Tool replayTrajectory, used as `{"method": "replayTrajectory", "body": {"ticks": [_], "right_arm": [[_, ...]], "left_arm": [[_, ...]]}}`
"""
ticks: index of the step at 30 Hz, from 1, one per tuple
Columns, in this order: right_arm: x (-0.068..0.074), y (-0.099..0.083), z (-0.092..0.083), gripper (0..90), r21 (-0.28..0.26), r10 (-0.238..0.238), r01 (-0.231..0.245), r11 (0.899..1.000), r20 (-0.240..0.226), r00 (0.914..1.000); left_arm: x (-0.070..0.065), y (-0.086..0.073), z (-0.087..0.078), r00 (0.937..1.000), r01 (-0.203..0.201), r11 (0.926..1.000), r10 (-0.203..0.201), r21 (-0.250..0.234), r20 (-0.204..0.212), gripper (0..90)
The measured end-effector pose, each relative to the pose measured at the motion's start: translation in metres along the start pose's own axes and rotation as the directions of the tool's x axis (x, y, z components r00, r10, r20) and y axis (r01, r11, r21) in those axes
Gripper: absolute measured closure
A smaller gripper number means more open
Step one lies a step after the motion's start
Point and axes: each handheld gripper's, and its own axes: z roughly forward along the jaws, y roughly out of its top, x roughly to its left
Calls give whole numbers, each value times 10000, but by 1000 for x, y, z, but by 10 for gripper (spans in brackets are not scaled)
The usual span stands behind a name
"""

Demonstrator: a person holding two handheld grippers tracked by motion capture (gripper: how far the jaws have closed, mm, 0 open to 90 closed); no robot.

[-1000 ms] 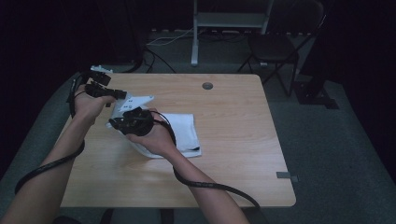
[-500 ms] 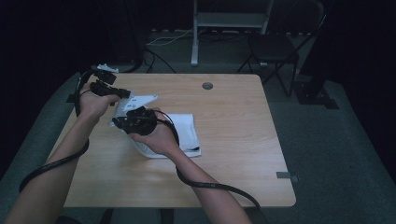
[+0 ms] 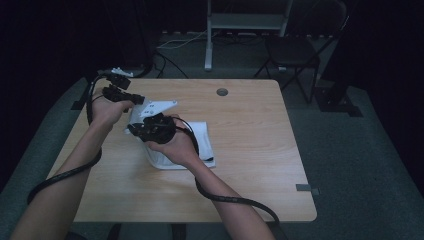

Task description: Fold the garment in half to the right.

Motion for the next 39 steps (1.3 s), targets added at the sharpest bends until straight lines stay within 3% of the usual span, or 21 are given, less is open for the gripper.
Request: {"method": "replayTrajectory", "body": {"ticks": [39], "right_arm": [[-18, -21, -32, 813, 154, 364, -370, 9992, 427, 9984]], "left_arm": [[-27, 10, 22, 9994, 9, 10000, -6, -86, 348, 841]]}}
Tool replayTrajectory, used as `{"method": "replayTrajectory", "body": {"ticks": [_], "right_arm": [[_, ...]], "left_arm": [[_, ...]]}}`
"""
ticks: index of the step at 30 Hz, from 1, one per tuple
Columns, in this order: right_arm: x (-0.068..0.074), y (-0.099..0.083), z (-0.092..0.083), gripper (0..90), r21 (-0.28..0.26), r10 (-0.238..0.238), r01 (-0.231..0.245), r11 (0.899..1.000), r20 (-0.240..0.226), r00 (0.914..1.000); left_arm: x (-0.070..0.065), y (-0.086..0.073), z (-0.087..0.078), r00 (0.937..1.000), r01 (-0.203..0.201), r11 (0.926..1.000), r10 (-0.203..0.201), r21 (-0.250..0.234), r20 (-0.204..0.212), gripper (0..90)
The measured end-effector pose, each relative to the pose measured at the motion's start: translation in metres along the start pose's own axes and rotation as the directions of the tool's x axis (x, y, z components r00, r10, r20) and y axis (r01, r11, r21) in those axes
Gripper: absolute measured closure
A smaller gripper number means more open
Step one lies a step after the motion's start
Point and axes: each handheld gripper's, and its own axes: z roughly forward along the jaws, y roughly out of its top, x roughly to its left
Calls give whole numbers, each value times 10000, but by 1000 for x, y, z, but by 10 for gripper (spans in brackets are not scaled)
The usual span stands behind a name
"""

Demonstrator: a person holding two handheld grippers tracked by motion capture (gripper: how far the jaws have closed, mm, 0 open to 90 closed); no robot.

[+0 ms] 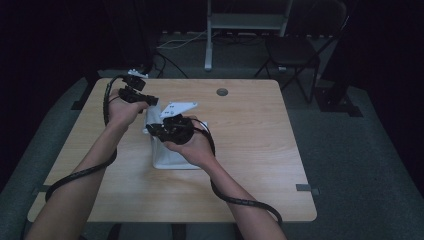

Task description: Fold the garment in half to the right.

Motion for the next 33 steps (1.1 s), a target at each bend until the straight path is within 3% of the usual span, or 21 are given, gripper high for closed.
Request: {"method": "replayTrajectory", "body": {"ticks": [33], "right_arm": [[-10, -12, -15, 812, 28, 185, -185, 9998, 233, 9996]], "left_arm": [[-17, 9, 13, 9998, -71, 10000, 71, -40, 166, 838]]}}
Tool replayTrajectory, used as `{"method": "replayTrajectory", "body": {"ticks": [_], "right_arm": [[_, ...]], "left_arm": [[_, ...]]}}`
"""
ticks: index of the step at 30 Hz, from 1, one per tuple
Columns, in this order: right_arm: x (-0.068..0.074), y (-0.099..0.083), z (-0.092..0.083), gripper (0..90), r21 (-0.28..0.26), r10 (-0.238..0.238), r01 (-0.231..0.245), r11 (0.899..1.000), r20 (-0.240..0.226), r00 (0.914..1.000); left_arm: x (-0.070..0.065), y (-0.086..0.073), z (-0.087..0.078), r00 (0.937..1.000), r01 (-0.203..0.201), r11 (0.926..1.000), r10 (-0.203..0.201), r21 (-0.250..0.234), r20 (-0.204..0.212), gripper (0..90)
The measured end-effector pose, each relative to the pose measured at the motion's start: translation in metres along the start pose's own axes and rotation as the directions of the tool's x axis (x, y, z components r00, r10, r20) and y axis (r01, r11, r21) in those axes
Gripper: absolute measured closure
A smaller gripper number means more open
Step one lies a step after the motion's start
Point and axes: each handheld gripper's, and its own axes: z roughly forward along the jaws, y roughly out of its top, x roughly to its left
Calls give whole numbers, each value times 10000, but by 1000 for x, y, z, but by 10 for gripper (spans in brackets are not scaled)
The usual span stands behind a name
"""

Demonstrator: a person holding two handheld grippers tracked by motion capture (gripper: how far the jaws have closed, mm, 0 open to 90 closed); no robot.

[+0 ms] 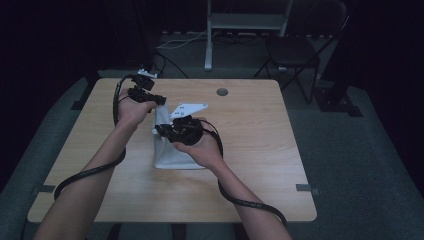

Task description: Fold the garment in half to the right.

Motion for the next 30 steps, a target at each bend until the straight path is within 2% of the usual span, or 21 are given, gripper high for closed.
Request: {"method": "replayTrajectory", "body": {"ticks": [20, 30], "right_arm": [[-5, -13, -8, 811, 127, 223, -225, 9997, 146, 9996], [-7, -18, -9, 811, 241, 281, -284, 9993, 136, 9995]], "left_arm": [[-14, 1, 15, 9994, -114, 9999, 114, 3, 322, 836], [-17, 0, 19, 9989, -183, 9998, 183, -7, 443, 834]]}}
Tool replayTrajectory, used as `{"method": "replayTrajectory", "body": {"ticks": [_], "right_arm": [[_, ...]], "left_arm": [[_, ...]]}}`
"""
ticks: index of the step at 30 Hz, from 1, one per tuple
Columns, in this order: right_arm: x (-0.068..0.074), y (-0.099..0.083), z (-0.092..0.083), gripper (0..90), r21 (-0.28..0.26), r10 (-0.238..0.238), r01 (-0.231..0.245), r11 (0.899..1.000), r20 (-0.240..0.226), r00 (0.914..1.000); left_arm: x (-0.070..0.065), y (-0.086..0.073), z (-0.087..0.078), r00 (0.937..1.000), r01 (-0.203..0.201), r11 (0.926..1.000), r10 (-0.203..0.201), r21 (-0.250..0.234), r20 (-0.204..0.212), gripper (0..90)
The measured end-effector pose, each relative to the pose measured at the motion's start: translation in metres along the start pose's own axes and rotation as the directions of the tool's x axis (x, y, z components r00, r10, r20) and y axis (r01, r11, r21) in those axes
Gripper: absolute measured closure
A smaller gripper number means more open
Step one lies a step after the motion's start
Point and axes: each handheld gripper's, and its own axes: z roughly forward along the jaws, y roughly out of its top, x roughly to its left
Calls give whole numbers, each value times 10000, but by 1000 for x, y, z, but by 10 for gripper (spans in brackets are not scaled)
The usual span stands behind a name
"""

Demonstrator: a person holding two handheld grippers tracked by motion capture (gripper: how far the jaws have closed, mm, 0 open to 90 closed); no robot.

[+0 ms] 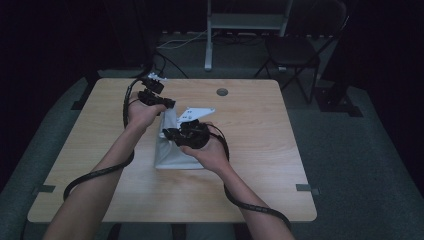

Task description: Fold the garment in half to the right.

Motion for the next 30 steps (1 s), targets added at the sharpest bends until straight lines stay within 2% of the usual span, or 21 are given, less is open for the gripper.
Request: {"method": "replayTrajectory", "body": {"ticks": [30], "right_arm": [[-7, -16, -6, 810, 216, 177, -180, 9996, 145, 9997]], "left_arm": [[-13, -4, 15, 9998, -100, 9999, 100, -51, 151, 832]]}}
